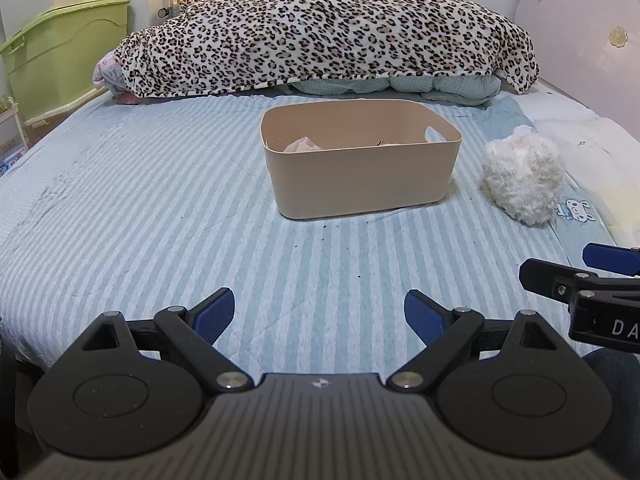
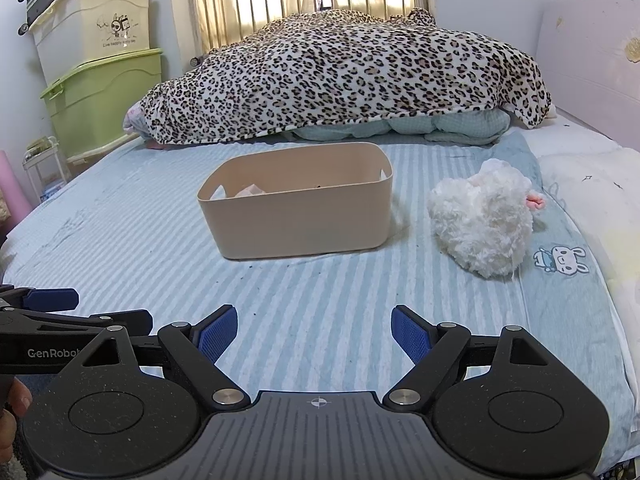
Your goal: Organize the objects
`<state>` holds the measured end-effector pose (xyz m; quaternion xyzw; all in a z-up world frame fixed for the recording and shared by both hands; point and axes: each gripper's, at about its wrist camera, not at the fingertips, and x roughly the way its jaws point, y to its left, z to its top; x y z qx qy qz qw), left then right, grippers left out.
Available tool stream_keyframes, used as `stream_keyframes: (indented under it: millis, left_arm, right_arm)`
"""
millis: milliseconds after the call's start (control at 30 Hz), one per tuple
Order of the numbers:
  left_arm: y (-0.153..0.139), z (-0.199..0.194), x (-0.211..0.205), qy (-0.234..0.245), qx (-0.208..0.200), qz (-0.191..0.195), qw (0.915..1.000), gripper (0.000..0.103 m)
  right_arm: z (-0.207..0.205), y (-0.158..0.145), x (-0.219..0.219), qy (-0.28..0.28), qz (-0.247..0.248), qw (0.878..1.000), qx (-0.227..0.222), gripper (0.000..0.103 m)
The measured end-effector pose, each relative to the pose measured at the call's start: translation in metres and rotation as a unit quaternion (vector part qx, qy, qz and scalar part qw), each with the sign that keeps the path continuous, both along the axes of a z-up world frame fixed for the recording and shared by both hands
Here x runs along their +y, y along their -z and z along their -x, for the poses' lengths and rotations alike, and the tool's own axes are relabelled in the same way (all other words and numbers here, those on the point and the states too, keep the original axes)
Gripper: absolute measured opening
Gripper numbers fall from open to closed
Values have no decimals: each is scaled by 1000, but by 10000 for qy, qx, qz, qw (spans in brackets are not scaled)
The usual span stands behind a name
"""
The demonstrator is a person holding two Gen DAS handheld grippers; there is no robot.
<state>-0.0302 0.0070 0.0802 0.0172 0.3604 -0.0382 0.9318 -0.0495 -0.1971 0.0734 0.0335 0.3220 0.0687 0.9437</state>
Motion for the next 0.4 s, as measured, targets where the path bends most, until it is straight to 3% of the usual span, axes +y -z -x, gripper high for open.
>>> stream_keyframes:
  millis: [400]
  left_arm:
    - [-2, 2, -2, 36, -35, 3, 10000, 92]
  right_arm:
    - [0, 2, 1, -22, -39, 10000, 14, 85]
